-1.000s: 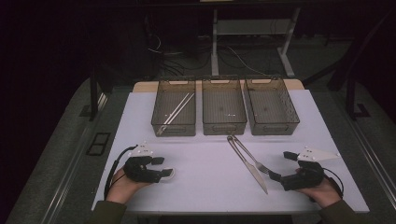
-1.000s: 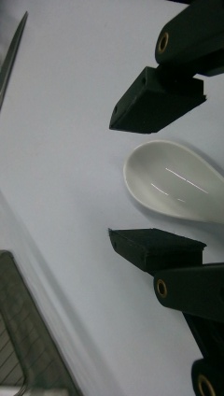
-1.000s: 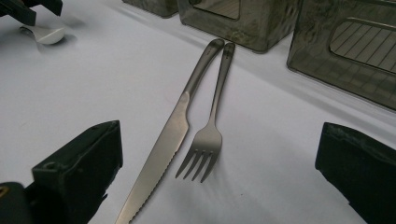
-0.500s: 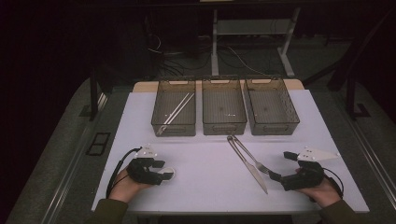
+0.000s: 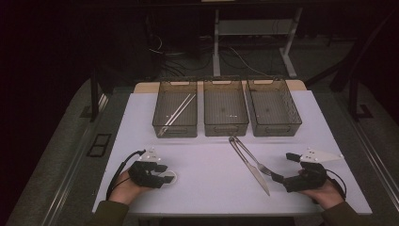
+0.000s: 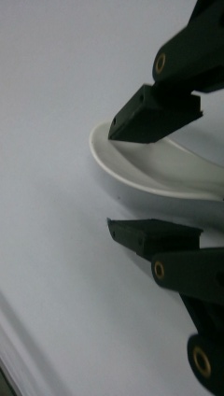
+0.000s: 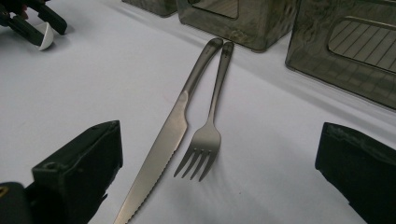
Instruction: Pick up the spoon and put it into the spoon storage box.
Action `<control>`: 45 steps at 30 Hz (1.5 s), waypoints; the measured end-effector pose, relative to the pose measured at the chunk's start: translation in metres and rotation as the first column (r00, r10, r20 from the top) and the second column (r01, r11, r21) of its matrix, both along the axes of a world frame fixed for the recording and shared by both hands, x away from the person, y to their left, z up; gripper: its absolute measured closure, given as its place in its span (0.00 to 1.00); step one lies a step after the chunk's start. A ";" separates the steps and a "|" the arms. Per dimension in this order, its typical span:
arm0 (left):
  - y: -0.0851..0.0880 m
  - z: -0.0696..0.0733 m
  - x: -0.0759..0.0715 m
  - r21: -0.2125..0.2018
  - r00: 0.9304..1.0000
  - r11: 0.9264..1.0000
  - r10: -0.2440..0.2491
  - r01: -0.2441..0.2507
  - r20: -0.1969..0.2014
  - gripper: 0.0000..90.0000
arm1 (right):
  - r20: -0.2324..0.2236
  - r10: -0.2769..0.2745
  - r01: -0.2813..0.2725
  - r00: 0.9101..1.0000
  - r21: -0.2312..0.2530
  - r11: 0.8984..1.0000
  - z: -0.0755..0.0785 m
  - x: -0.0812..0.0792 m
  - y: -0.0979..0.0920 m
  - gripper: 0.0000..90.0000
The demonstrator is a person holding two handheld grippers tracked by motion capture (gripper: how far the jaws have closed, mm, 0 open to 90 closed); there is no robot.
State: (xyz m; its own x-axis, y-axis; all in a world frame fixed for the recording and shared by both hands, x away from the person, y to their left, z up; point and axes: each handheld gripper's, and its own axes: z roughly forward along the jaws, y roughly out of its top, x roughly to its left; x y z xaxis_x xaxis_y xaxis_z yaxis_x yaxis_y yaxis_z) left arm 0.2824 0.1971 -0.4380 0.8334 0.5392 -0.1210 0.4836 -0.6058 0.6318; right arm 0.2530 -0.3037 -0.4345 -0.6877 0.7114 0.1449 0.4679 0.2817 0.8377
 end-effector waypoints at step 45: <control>-0.009 0.023 -0.011 0.008 0.999 1.000 -0.019 0.019 0.040 0.89 | 0.002 -0.002 0.002 1.000 0.003 1.000 0.000 0.000 -0.001 0.01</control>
State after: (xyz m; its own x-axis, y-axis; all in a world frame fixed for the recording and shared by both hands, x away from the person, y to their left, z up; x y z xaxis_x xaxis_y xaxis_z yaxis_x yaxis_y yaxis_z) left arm 0.2716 0.1886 -0.4153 0.8476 0.5241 -0.0829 0.4462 -0.6194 0.6460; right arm 0.2529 -0.3044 -0.4340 -0.6865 0.7124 0.1457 0.4668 0.2781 0.8395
